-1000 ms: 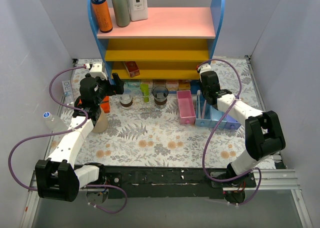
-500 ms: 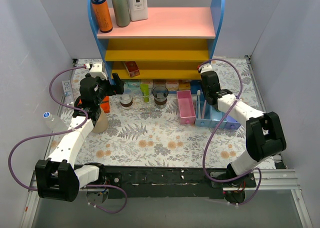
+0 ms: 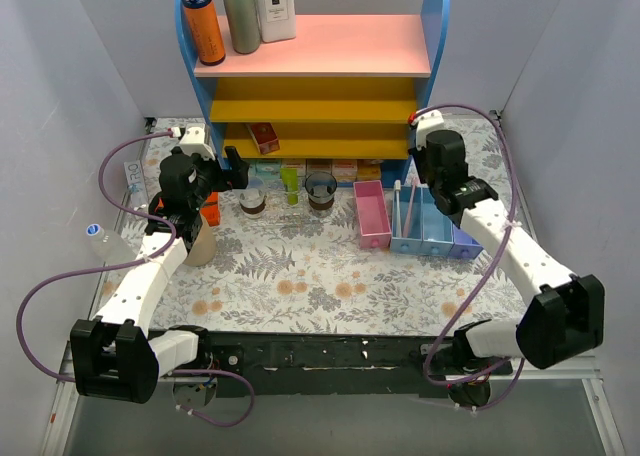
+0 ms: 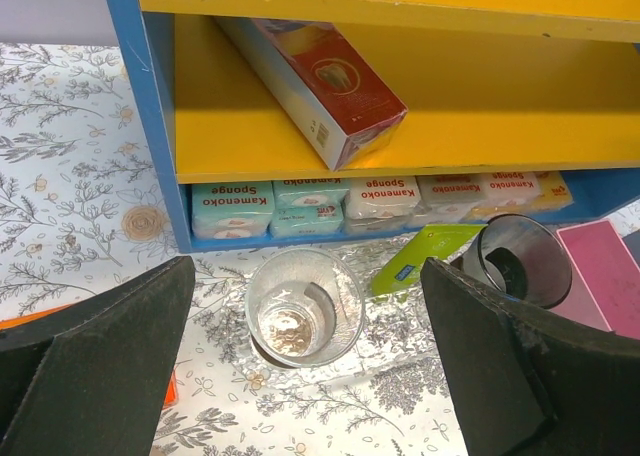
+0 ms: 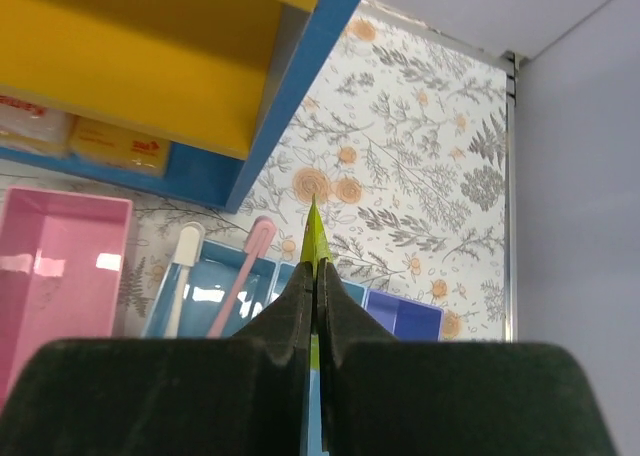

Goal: Prepare toiletry sets of a toothbrush and toothpaste on the tray

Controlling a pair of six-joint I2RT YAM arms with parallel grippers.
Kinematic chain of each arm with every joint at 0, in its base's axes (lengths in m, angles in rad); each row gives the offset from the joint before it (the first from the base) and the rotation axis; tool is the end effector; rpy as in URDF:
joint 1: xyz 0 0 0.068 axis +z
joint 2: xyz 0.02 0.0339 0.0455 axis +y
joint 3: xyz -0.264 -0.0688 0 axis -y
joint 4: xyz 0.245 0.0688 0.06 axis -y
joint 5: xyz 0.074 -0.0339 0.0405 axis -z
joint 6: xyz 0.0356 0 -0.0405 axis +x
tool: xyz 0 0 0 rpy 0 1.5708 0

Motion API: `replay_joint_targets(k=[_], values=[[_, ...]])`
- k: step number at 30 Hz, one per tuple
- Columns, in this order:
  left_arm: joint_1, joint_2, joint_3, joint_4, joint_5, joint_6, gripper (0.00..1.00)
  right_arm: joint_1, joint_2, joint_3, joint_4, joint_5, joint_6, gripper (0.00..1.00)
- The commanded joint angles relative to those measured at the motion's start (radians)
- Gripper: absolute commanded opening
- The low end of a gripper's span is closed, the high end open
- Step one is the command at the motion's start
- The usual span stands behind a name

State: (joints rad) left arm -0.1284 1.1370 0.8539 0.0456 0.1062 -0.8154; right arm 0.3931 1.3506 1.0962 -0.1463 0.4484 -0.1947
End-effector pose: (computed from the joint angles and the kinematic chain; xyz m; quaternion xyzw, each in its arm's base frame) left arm 0.2647 -0.0380 0.3165 -0.2334 0.7500 -0.3178 0.5310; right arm 0.2943 0.1053 0.3262 -0.1180 0.8135 -0.1311 0.5541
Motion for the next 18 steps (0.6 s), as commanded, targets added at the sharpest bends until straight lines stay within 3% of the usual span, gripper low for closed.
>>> replay_joint_targets(k=[1, 5, 9, 12, 13, 18], values=[[-0.005, -0.045, 0.027, 0.011, 0.029, 0.004, 0.98, 0.001, -0.122, 0.07, -0.013, -0.155, -0.029, 0.01], [-0.014, -0.059, 0.046, 0.005, 0.144, 0.009, 0.98, 0.001, -0.162, 0.141, -0.082, -0.373, -0.022, 0.01], [-0.045, -0.077, 0.06, 0.016, 0.361, -0.002, 0.98, 0.012, -0.121, 0.22, -0.179, -0.722, -0.031, 0.01], [-0.074, -0.065, 0.069, 0.028, 0.522, -0.008, 0.98, 0.033, -0.104, 0.237, -0.199, -0.871, -0.029, 0.01], [-0.083, -0.06, 0.074, 0.033, 0.634, -0.011, 0.98, 0.038, -0.103, 0.235, -0.2, -0.898, -0.029, 0.01], [-0.197, -0.022, 0.074, 0.054, 0.782, -0.021, 0.98, 0.055, -0.09, 0.226, -0.2, -1.092, 0.006, 0.01]])
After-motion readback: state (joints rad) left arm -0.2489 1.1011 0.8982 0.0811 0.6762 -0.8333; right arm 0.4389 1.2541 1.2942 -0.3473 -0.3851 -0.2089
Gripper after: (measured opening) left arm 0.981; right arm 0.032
